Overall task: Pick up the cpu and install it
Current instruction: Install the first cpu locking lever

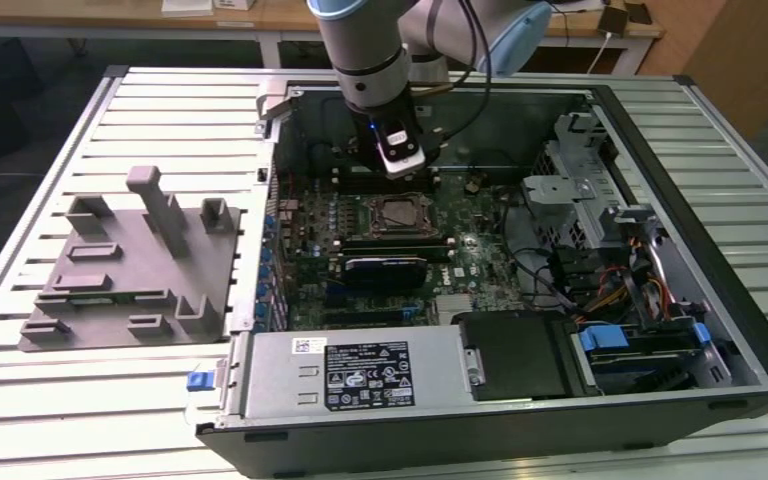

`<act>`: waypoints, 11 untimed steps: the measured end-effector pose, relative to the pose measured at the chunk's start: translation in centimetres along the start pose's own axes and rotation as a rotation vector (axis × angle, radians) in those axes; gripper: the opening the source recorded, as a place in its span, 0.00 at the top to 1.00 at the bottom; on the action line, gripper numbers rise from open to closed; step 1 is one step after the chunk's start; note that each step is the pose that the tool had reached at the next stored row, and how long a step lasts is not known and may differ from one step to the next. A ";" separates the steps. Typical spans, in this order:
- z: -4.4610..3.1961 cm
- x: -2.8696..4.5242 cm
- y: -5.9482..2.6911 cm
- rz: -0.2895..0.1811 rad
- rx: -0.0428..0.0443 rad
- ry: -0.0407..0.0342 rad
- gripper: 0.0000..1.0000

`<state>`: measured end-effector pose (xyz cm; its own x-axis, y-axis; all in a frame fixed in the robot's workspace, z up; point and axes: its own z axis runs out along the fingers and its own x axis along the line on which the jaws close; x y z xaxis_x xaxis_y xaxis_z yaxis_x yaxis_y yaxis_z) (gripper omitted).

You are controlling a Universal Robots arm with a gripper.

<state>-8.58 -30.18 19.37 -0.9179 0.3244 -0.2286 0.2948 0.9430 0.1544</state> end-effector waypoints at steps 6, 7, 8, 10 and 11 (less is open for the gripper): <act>0.00 -0.02 -0.07 0.000 0.0000 0.0000 0.89; 0.02 -0.02 -0.08 0.000 -0.0001 -0.0001 0.89; 0.04 -0.02 -0.11 0.000 0.0000 0.0000 0.89; 0.11 -0.02 -0.17 0.000 0.0001 0.0000 0.89; 0.13 -0.02 -0.19 0.000 0.0001 0.0000 0.89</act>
<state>-8.59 -30.36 19.21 -0.9179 0.3244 -0.2286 0.2948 0.9430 0.1543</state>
